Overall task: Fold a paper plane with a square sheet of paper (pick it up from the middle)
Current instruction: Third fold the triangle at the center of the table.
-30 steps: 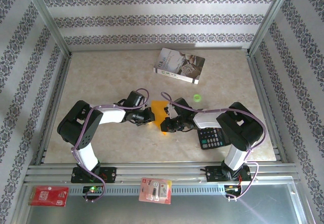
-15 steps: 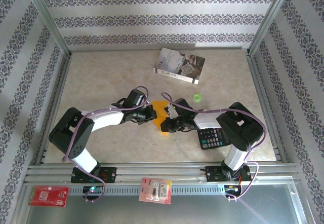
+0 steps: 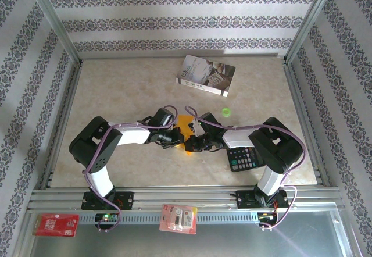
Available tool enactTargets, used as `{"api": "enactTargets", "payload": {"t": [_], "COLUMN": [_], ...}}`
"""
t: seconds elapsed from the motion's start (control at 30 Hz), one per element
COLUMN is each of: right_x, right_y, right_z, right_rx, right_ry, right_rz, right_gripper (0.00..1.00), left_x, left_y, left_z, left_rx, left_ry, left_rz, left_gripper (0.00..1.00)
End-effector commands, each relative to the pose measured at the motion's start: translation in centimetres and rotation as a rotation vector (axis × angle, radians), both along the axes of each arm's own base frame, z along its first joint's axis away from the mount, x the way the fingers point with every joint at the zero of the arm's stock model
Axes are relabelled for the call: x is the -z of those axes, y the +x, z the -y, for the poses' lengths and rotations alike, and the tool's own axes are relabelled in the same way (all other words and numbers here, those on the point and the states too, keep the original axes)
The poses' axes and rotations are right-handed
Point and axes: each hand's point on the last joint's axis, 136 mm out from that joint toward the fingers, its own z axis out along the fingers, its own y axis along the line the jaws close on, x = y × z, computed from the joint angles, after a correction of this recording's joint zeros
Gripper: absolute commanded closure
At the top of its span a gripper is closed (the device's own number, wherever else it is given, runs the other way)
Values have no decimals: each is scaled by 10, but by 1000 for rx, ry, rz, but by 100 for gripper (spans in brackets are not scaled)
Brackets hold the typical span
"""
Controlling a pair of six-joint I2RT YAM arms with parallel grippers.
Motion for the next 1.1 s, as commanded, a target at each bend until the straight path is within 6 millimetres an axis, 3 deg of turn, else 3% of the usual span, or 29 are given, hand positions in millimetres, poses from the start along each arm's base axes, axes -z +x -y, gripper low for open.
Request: {"api": "enactTargets", "payload": {"t": [0.0, 0.37, 1.07], "right_x": [45, 57, 60], "right_y": [-30, -46, -49], "right_z": [45, 63, 67], "right_rx": [25, 25, 11], "right_ry": [-221, -319, -358], "right_rz": [-127, -202, -219], "right_gripper": [100, 100, 100], "left_x": [15, 22, 26], "left_y": [5, 19, 54], "left_z": [-9, -26, -61], "left_rx": [-26, -55, -107], "left_ry": [41, 39, 53], "left_rz": [-3, -3, 0], "left_gripper": [100, 100, 99]}}
